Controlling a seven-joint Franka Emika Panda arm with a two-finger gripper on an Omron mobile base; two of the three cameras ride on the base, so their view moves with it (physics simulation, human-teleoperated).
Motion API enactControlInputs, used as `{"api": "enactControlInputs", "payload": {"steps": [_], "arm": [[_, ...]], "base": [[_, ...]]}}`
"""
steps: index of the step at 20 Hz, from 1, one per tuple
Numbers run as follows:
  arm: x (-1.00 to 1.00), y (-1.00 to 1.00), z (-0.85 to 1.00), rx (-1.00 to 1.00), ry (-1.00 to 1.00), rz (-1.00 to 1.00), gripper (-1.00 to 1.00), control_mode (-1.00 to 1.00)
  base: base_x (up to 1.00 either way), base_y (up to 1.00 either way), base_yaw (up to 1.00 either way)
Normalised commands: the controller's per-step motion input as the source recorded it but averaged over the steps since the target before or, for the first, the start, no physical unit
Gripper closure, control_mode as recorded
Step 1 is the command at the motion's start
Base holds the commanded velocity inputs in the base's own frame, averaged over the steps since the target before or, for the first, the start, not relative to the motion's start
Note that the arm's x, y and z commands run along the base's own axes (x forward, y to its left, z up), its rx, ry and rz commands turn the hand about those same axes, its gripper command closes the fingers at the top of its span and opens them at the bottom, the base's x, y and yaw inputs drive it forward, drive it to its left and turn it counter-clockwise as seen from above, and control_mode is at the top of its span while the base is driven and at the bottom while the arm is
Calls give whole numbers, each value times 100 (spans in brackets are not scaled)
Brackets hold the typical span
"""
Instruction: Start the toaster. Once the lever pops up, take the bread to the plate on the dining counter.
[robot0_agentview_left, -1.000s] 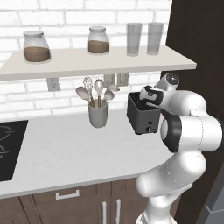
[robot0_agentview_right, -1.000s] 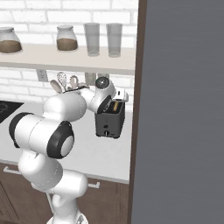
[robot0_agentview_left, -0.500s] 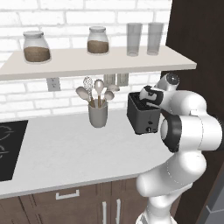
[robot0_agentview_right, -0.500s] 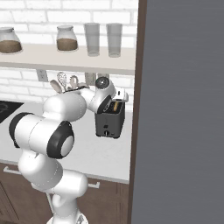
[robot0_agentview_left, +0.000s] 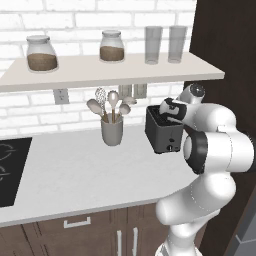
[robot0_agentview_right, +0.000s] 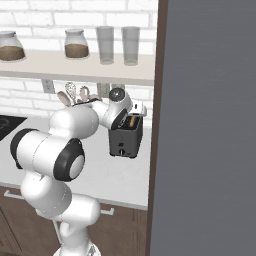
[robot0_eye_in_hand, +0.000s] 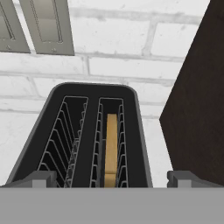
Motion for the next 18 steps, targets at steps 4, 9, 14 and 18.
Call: {"api": "enactControlInputs", "payload": {"steps": [4,9,14,18], "arm": [[0,0,0,0,0,0,-100,-100],[0,0,0,0,0,0,-100,-100],[0,0,0,0,0,0,-100,-100],[0,0,0,0,0,0,-100,-100]], "base": [[0,0,0],[0,0,0],[0,0,0],[0,0,0]]}}
